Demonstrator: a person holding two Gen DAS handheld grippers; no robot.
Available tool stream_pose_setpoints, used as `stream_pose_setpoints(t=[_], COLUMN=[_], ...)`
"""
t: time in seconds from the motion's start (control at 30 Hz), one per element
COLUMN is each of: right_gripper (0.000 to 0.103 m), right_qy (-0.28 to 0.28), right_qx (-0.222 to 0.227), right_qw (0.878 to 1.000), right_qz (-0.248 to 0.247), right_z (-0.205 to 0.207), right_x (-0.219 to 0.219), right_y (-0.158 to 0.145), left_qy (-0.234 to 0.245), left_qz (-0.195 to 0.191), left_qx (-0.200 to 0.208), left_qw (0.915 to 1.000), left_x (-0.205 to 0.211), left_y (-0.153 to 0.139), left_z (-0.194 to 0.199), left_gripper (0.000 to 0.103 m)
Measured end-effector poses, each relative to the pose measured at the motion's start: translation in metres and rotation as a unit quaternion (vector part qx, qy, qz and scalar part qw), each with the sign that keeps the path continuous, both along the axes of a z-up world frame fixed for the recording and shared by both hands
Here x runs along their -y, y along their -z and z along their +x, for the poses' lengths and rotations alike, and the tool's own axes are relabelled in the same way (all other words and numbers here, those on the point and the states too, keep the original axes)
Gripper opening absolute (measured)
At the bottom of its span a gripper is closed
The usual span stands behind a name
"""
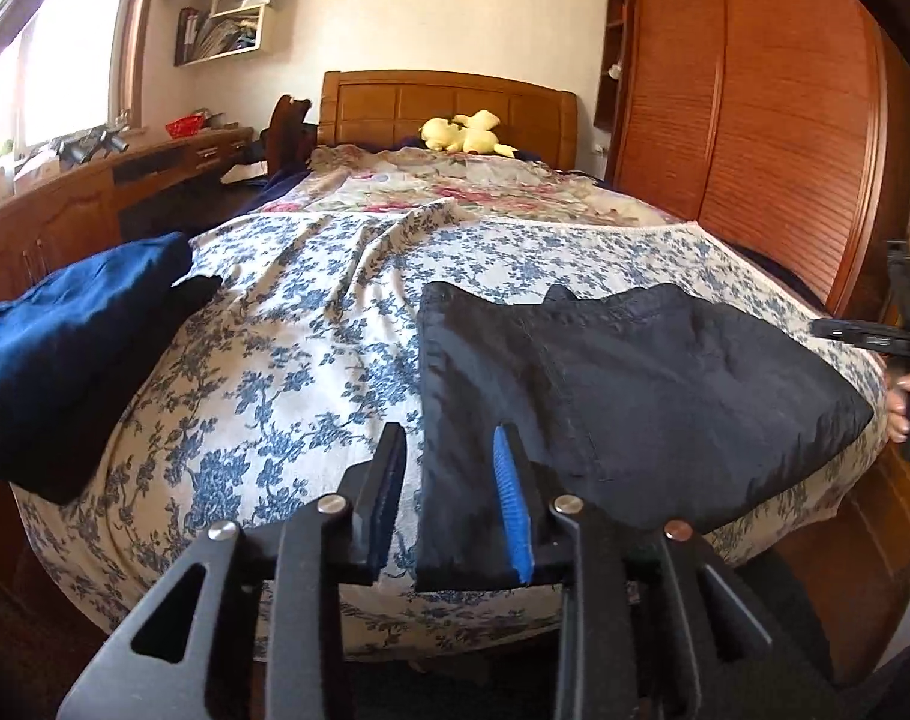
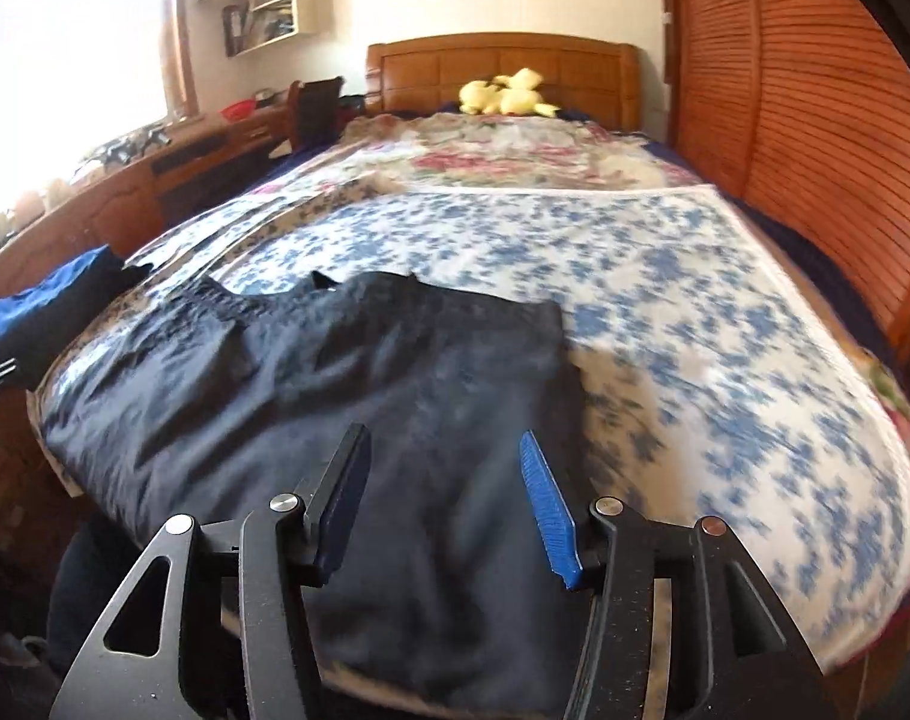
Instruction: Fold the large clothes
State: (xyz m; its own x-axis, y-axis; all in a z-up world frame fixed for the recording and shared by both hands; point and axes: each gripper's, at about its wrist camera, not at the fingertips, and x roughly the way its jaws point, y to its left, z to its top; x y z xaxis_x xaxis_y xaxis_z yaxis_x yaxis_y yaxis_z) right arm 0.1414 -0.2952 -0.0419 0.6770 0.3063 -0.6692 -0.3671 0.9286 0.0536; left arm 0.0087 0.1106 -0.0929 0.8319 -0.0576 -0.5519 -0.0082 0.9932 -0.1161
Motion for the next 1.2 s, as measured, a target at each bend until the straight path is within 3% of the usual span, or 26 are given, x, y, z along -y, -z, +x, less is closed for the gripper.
stream_pose_setpoints(t=[0.2,0.4,0.53,0.77,0.93,1.0,1.2], right_gripper=[0.053,0.053,0.053,0.055,0.044,0.03,0.021], right_qy=[-0.039,-0.041,0.016,0.019,-0.002,-0.004,0.003], right_qx=[-0.032,-0.08,-0.122,-0.162,-0.172,-0.169,-0.112], right_qw=[0.999,0.995,0.985,0.98,0.98,0.981,0.989], right_qz=[-0.015,-0.045,-0.117,-0.117,-0.102,-0.097,-0.097], right_z=[0.055,0.113,0.151,0.179,0.185,0.186,0.184], right_x=[-0.083,-0.142,-0.161,-0.167,-0.167,-0.166,-0.171], right_y=[0.023,0.049,0.075,0.102,0.107,0.105,0.091], left_qy=[0.005,0.011,0.016,0.027,0.03,0.03,0.031], left_qz=[-0.011,-0.015,-0.013,-0.011,-0.008,-0.005,0.008], left_qx=[0.0,0.003,0.002,0.0,-0.001,0.0,-0.002], left_qw=[0.9999,0.9998,0.9998,0.9996,0.9995,0.9995,0.9995], left_x=[-0.017,-0.03,-0.035,-0.036,-0.031,-0.027,-0.013], left_y=[0.009,0.013,0.014,0.016,0.014,0.012,0.002], left_z=[0.001,0.002,0.001,-0.001,0.001,0.002,0.005], left_gripper=[0.033,0.035,0.035,0.035,0.035,0.035,0.035])
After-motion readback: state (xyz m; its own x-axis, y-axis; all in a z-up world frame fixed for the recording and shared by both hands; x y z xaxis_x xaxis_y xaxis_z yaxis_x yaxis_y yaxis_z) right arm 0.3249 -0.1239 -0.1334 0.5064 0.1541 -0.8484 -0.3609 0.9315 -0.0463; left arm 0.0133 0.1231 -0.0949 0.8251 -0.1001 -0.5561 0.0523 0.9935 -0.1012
